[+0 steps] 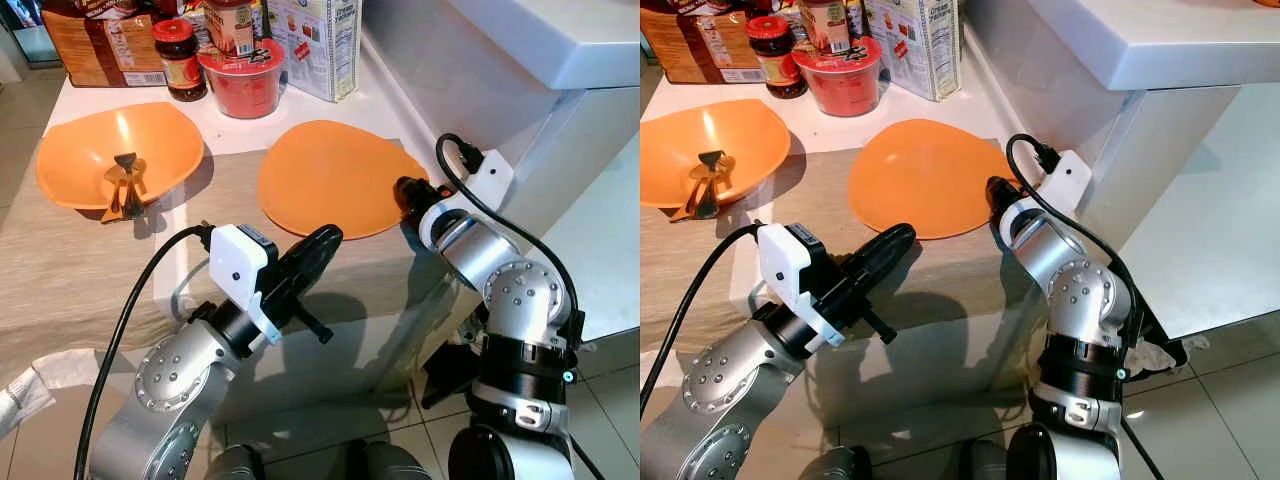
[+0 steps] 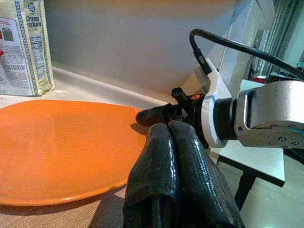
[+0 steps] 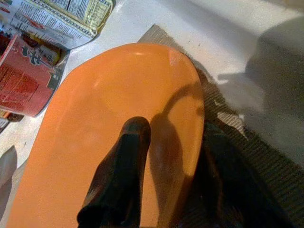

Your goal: Setting the table

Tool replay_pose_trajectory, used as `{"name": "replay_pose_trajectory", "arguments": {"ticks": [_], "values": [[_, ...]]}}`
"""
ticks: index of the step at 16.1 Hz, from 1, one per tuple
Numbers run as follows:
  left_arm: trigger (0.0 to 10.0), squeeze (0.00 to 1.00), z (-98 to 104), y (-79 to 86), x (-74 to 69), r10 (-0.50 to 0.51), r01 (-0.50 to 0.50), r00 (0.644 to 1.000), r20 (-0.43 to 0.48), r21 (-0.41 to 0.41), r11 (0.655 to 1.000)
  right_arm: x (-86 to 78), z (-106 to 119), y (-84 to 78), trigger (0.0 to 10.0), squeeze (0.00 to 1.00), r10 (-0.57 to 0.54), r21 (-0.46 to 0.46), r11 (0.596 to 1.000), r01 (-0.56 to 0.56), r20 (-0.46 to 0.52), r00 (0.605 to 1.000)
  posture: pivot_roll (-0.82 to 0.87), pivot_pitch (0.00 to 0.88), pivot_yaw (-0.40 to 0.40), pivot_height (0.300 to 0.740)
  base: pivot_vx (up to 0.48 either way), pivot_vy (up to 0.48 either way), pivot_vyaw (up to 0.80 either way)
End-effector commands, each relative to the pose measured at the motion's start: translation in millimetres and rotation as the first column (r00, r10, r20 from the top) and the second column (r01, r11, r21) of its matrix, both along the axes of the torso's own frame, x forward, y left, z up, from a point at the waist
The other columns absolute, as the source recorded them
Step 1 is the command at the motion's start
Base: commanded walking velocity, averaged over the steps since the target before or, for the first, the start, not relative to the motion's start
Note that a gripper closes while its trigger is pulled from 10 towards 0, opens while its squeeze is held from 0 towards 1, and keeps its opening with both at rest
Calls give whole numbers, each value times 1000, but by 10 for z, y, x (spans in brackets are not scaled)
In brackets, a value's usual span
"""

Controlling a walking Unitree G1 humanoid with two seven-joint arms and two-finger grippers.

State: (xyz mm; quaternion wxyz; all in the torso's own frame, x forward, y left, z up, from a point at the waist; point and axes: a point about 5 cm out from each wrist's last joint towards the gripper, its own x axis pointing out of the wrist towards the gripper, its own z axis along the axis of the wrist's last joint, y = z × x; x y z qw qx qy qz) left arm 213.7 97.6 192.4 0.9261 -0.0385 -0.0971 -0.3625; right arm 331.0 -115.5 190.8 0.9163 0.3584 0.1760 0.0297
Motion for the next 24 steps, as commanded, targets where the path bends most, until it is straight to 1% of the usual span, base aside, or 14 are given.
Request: {"name": "replay_pose_trajectory", "arguments": {"ticks": [1,3,7,10,14,18,21,22,23,24], "values": [[10000,0,4,-32,-22,-9,9,1000,-2,5,1000,0,-53,140,0,0,56,45,998,-53,-54,997,-40,135,-38,740,0,0,0],[10000,0,2,-33,-24,-10,10,1000,-3,8,1000,-8,-96,140,0,0,63,38,997,-60,-86,994,-37,131,-41,740,0,0,0],[10000,0,2,-32,-20,-7,7,1000,-1,10,1000,-2,-115,122,0,0,70,30,997,-67,-108,992,-37,124,-46,740,0,0,0],[10000,0,6,-33,-16,-7,7,1000,0,8,1000,11,-104,98,0,0,49,32,998,-46,-102,994,-36,125,-46,740,0,0,0],[10000,0,9,-31,-21,-7,7,1000,-1,6,1000,27,-82,25,0,0,7,35,999,-4,-80,997,-37,129,-43,740,0,0,0],[10000,0,20,-30,-22,-5,5,1000,1,2,1000,34,-73,-15,0,0,-12,41,999,15,-69,998,-38,134,-40,740,0,0,0],[10000,0,23,-23,-18,-2,2,1000,0,1,1000,49,-23,-28,0,0,-26,54,998,28,-37,999,-39,137,-39,740,0,0,0],[10000,0,26,-20,-15,0,0,1000,2,0,1000,60,27,-37,0,0,-35,63,997,36,-3,999,-39,138,-37,740,0,0,0],[10000,0,29,-17,-10,2,-2,1000,3,-1,1000,70,73,-48,0,0,-42,54,998,40,31,999,-40,137,-36,740,0,0,0],[10000,0,30,-15,-7,3,-3,1000,3,-1,1000,74,87,-51,0,0,-44,49,998,42,40,998,-39,137,-35,740,0,0,0]]}}
